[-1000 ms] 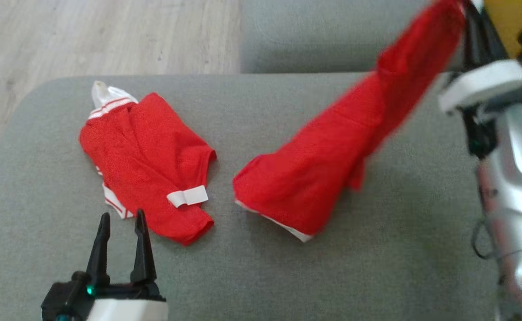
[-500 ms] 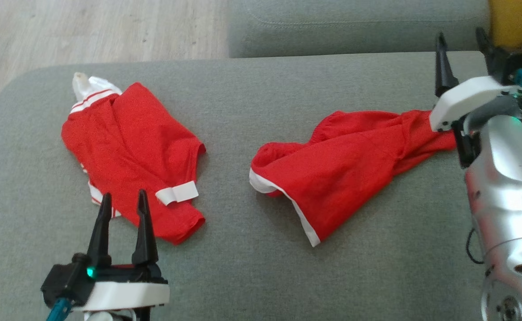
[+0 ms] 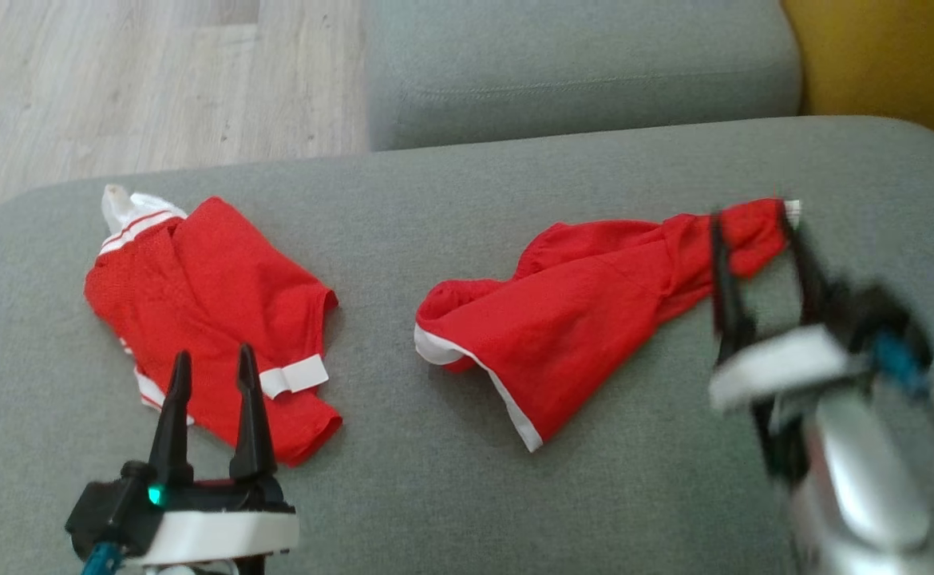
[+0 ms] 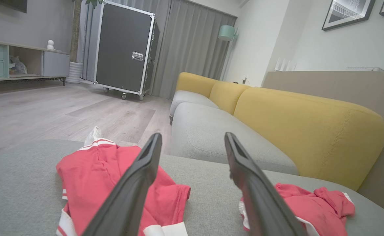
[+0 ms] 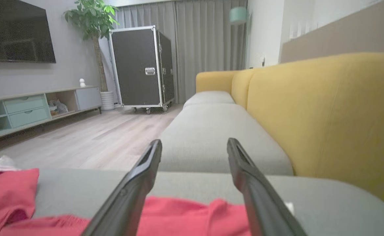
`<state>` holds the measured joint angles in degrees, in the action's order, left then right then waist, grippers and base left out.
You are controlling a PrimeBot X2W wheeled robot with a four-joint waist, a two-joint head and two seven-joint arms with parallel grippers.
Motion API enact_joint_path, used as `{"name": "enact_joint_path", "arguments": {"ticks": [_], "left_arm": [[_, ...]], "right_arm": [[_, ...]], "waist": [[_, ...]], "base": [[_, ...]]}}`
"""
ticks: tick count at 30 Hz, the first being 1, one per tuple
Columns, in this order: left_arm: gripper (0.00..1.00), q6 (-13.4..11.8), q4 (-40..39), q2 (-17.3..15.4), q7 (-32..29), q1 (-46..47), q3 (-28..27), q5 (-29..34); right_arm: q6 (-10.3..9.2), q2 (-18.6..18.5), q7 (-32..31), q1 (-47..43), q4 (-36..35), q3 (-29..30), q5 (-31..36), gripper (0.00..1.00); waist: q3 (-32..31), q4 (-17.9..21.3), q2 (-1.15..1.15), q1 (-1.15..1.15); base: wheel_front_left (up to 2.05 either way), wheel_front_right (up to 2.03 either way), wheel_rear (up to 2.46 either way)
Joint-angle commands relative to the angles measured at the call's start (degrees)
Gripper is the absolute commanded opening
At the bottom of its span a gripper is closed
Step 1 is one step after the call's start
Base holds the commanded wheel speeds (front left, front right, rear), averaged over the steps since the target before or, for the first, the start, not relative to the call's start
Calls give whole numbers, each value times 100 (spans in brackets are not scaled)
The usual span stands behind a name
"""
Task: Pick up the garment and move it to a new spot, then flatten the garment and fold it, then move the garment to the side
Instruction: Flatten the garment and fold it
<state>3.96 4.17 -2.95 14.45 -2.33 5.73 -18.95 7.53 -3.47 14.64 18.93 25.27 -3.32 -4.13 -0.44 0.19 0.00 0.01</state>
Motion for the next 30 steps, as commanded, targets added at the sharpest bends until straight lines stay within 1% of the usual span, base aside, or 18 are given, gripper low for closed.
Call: {"name": "enact_joint_path", "arguments": {"ticks": [1, 5, 10, 16, 20, 23, 24, 27, 30], "left_arm": [[100, -33, -209, 7, 55, 126, -193, -13], [100, -30, -197, 7, 55, 87, -202, -7], [100, 4, -116, 7, 55, 66, -223, 24], [100, 46, -43, 7, 55, 128, -202, 78], [100, 69, -19, 7, 55, 168, -188, 101], [100, 83, 10, 7, 55, 180, -168, 111], [100, 83, 10, 7, 55, 180, -168, 111], [100, 95, 35, 7, 55, 199, -139, 119], [100, 99, 66, 7, 55, 223, -103, 116]], "right_arm": [[-4, 57, 35, -72, -329, -223, -34, 100], [-4, 58, 35, -935, -579, -379, -242, 100], [-4, 58, 35, -1389, -779, -602, -308, 100], [-4, 58, 35, -1394, -839, -840, -223, 100], [-4, 58, -59, -1349, -611, -1434, -128, 100], [-4, 58, -392, -1229, -353, -1906, -57, 100], [-4, 58, -392, -1229, -353, -1906, -57, 100], [-4, 59, -787, -1072, -83, -2275, -144, 100], [-4, 59, -1052, -863, 224, -2399, -174, 100]], "waist": [[-31, 28, 0, -1], [-46, 45, 0, -1], [-8, 59, 0, -1], [47, -11, 0, -1], [86, -115, 0, -1], [113, -199, 0, -1], [113, -199, 0, -1], [143, -294, 0, -1], [164, -408, 0, -1]], "base": [[0, 0, 0], [0, 0, 0], [0, 0, 0], [0, 0, 0], [0, 0, 0], [0, 0, 0], [0, 0, 0], [0, 0, 0], [0, 0, 0]]}}
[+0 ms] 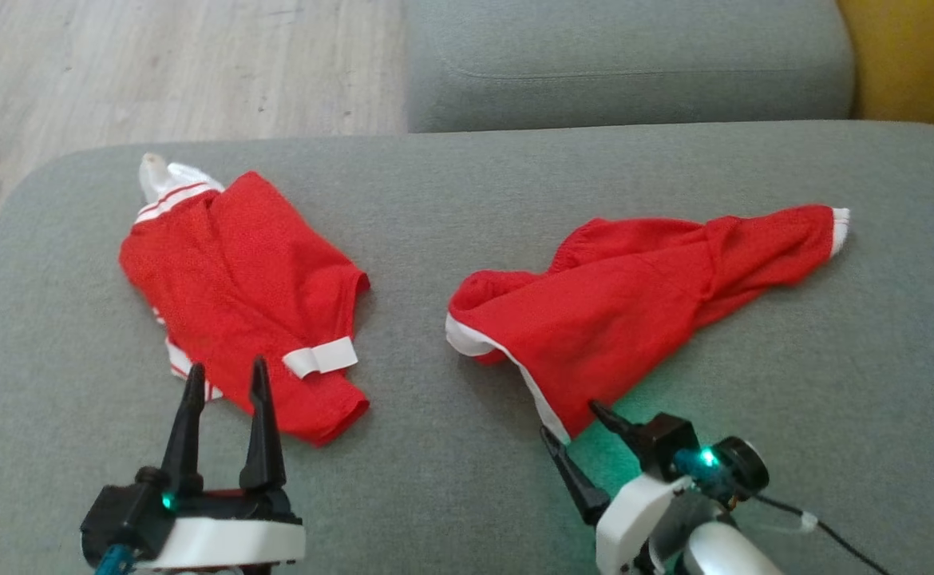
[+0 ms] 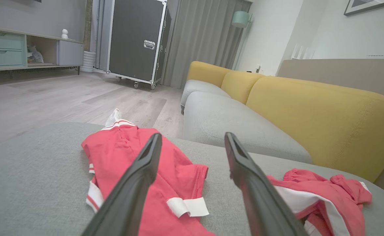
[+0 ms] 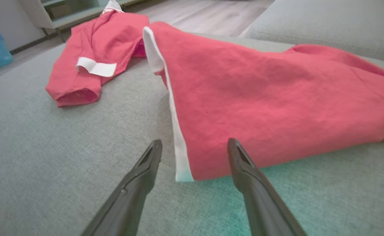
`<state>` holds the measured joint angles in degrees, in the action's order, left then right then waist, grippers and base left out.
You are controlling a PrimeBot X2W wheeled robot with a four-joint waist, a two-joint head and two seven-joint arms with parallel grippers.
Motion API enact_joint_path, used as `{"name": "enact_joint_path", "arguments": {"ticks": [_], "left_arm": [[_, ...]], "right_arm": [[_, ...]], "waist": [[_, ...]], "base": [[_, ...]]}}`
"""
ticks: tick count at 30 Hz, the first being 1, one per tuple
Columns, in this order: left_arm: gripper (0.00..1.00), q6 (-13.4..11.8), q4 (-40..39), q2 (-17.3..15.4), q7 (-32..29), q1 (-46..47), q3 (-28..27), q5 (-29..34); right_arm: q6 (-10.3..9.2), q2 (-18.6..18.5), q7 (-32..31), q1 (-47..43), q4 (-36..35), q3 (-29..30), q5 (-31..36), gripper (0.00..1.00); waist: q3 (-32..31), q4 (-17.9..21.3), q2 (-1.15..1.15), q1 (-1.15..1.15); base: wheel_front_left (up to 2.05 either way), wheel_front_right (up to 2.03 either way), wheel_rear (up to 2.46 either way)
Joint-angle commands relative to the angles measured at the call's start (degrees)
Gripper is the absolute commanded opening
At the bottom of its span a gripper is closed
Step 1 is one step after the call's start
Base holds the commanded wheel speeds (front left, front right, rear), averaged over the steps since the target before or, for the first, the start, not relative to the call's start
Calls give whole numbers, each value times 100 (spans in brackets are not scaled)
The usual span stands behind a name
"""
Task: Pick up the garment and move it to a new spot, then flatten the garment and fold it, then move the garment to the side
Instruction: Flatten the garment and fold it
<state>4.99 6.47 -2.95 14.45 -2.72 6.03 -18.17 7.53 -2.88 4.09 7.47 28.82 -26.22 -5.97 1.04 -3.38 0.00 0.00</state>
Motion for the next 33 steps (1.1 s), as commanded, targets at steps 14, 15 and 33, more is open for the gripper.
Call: {"name": "enact_joint_path", "arguments": {"ticks": [14, 15, 33], "left_arm": [[100, -6, -129, 7, 55, 295, -57, 25], [100, -4, -130, 7, 55, 298, -68, 27], [100, -117, -318, 7, 55, 254, -172, -78]], "right_arm": [[-4, 0, -377, 851, 1053, -187, -157, 100], [-4, 0, -385, 872, 1112, -202, -180, 92], [-4, -377, -342, 1535, 597, 1754, 2046, 0]], "waist": [[128, -418, 0, 0], [131, -416, 0, 0], [-29, 151, 0, 0]], "base": [[0, 0, 0], [0, 0, 0], [0, 0, 0]]}}
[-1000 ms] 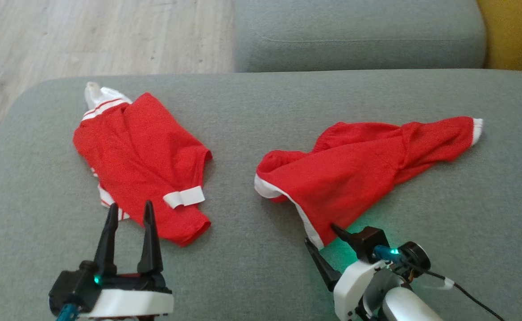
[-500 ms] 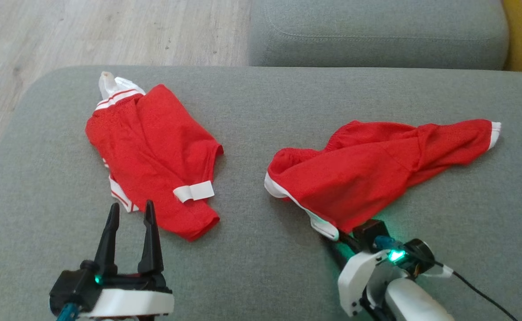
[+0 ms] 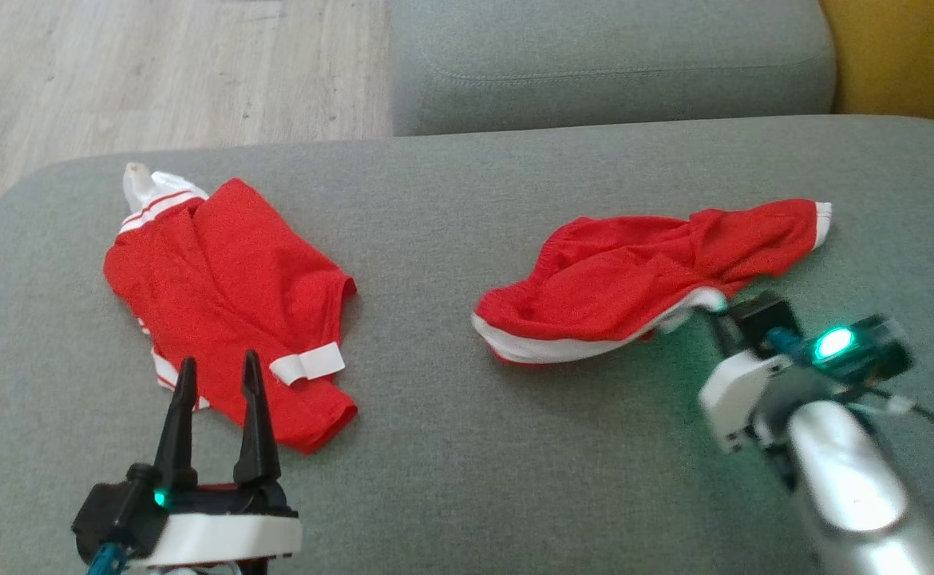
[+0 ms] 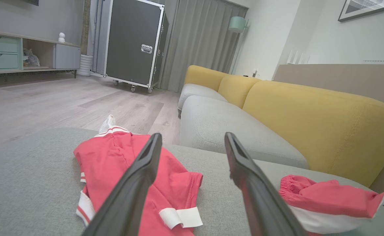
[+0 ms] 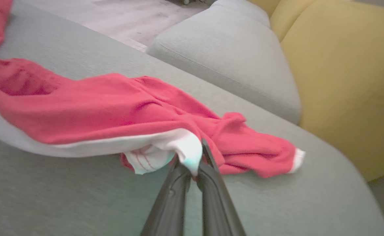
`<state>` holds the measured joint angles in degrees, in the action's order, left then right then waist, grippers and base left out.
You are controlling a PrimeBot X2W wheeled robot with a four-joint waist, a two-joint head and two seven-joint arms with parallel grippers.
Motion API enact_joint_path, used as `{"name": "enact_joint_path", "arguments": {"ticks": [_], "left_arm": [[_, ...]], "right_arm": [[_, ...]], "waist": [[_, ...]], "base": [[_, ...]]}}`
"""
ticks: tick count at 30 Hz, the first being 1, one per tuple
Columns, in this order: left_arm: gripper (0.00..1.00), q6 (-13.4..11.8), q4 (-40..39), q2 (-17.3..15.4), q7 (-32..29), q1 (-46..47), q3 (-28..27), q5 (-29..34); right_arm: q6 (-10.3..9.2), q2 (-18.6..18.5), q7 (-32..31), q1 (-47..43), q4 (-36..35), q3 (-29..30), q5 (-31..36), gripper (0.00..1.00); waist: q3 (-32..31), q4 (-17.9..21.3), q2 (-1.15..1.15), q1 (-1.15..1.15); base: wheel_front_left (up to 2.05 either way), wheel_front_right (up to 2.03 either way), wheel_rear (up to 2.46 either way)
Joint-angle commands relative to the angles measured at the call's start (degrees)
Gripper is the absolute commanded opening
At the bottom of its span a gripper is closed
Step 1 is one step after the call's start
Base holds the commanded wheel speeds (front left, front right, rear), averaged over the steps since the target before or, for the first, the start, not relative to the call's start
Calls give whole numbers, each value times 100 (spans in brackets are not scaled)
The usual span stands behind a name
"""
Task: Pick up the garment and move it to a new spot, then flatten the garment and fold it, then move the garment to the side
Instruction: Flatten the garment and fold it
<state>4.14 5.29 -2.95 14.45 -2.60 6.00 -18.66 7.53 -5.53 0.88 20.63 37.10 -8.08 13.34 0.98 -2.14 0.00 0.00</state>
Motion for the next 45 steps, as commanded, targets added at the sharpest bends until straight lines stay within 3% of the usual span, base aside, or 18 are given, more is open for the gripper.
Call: {"name": "enact_joint_path", "arguments": {"ticks": [1, 12, 13, 14, 15, 19, 30, 34, 39, 45], "left_arm": [[100, -41, -209, 7, 55, 239, -156, -44], [100, -111, -247, 7, 55, 230, -82, -129], [100, -113, -251, 7, 55, 235, -81, -133], [100, -115, -256, 7, 55, 241, -84, -137], [100, -107, -255, 7, 55, 255, -83, -139], [100, -93, -245, 7, 55, 280, -101, -116], [100, -65, -263, 7, 55, 306, -178, -30], [100, -49, -277, 7, 55, 324, -182, -8], [100, -24, -288, 7, 55, 372, -152, 7], [100, -14, -314, 7, 55, 420, -113, -19]], "right_arm": [[-4, -213, -87, 233, -321, -20, 256, 0], [-4, -1044, -937, 43, -940, 55, 1171, 0], [-4, -1072, -999, 5, -990, 71, 1215, 4], [-4, -1085, -1044, -28, -1051, 90, 1258, 48], [-4, -1069, -1088, -84, -1193, 163, 1327, 100], [-4, -901, -1125, -157, -1548, 380, 1485, 100], [-4, 92, -523, -260, -2734, 902, 1202, 100], [-4, 245, 44, -383, -2836, 941, 590, 100], [-4, 262, 748, -823, -2542, 772, -926, 100], [-4, 264, 1257, -1191, -2012, 392, -1693, 100]], "waist": [[-28, 40, 0, 0], [-26, 92, 0, 0], [-15, 96, 0, 0], [2, 105, 0, 0], [29, 119, 0, 0], [47, 186, 0, 0], [9, 452, 0, 0], [23, 524, 0, 0], [60, 581, 0, 0], [155, 692, 0, 0]], "base": [[0, 0, 0], [0, 0, 0], [0, 0, 0], [0, 0, 0], [0, 0, 0], [0, 0, 0], [0, 0, 0], [0, 0, 0], [0, 0, 0], [0, 0, 0]]}}
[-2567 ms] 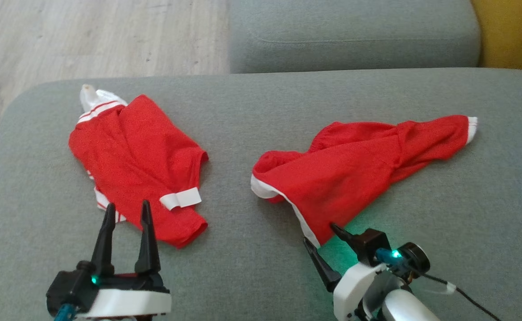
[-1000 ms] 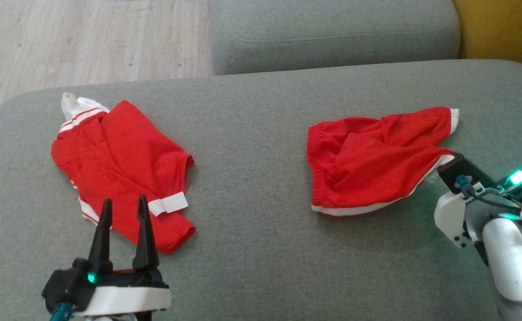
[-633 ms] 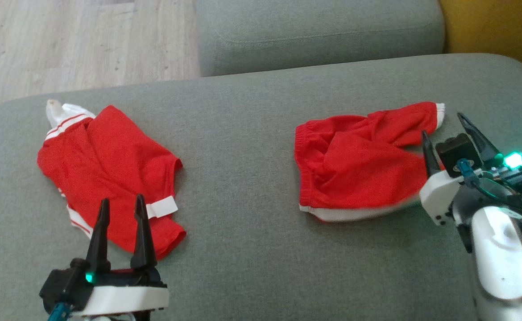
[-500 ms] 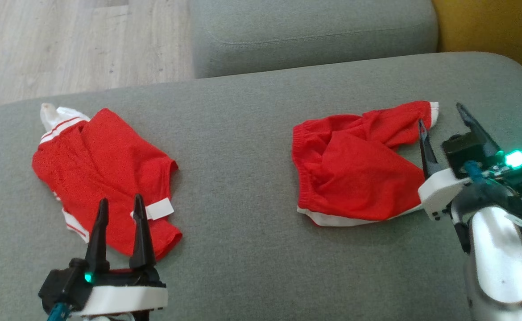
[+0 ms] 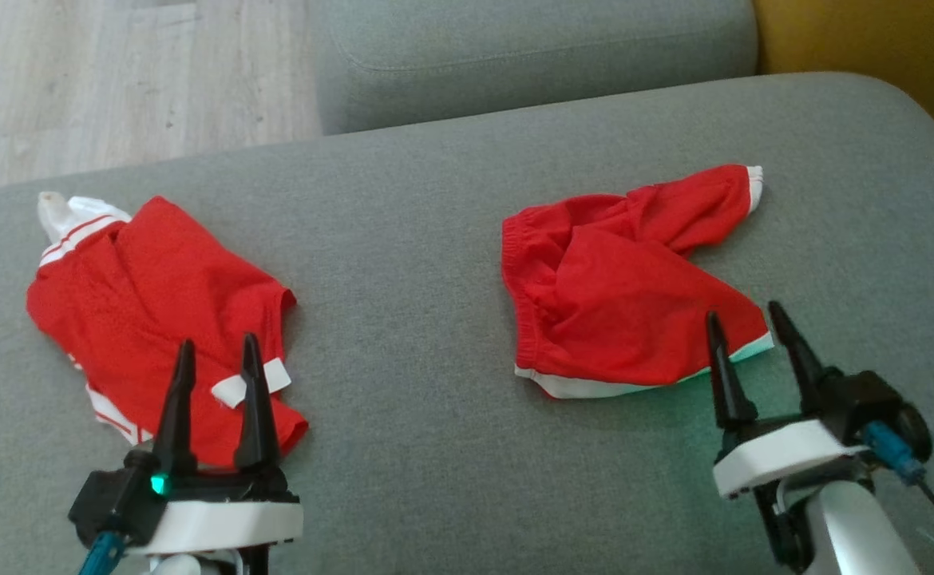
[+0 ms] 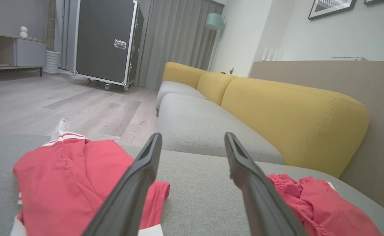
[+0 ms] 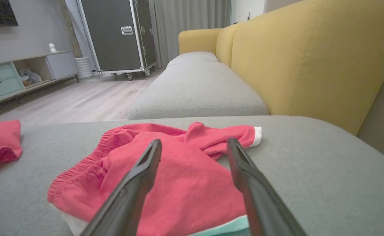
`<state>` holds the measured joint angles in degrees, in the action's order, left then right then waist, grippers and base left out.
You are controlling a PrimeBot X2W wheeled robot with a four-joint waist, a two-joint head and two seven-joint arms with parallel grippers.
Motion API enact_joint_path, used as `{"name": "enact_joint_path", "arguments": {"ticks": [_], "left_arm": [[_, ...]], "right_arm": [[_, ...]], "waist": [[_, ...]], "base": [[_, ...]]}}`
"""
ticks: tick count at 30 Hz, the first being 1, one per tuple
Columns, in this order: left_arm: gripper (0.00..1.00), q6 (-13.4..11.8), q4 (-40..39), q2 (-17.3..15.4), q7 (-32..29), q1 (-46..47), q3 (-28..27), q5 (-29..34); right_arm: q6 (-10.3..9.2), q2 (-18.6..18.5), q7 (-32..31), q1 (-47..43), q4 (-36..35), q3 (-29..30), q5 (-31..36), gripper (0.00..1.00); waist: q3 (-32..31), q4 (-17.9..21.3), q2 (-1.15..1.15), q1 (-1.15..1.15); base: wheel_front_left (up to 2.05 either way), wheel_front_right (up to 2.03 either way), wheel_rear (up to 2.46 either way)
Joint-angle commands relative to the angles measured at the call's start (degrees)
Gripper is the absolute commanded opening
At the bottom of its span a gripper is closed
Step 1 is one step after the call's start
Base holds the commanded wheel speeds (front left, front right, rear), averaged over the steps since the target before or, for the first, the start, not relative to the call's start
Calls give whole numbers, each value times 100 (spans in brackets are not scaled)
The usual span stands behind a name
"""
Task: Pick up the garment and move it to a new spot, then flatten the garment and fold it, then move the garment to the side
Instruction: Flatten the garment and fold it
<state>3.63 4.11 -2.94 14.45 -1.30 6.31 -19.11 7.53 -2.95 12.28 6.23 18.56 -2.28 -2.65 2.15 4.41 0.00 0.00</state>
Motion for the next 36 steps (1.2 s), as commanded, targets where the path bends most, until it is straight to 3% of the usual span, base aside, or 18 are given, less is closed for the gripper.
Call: {"name": "enact_joint_path", "arguments": {"ticks": [1, 10, 17, 26, 30, 36], "left_arm": [[100, 47, -193, 6, 55, 307, -136, 30], [100, 246, -10, 6, 55, 669, 269, 290], [100, 379, 931, -224, -415, 1478, 1709, 361], [100, 384, 1659, -847, -905, 2538, 3519, -357], [100, 385, 1803, -1047, -951, 2836, 4005, -651], [100, 385, 2095, -1150, -869, 3215, 4203, -796]], "right_arm": [[-4, 6, 160, 259, -124, -211, -181, 100], [-4, 7, 264, 547, -137, -109, -303, 100], [-4, 7, 270, 611, -227, 67, -269, 100], [-4, 7, 271, 718, -346, 108, -373, 100], [-4, 7, 271, 754, -377, 118, -410, 100], [-4, 7, 272, 871, -427, 111, -484, 100]], "waist": [[56, 57, 0, 0], [250, 196, 0, 0], [610, 316, 0, 0], [1003, 615, 0, 0], [1127, 733, 0, 0], [1352, 921, 0, 0]], "base": [[0, 0, 0], [0, 0, 0], [0, 0, 0], [0, 0, 0], [0, 0, 0], [0, 0, 0]]}}
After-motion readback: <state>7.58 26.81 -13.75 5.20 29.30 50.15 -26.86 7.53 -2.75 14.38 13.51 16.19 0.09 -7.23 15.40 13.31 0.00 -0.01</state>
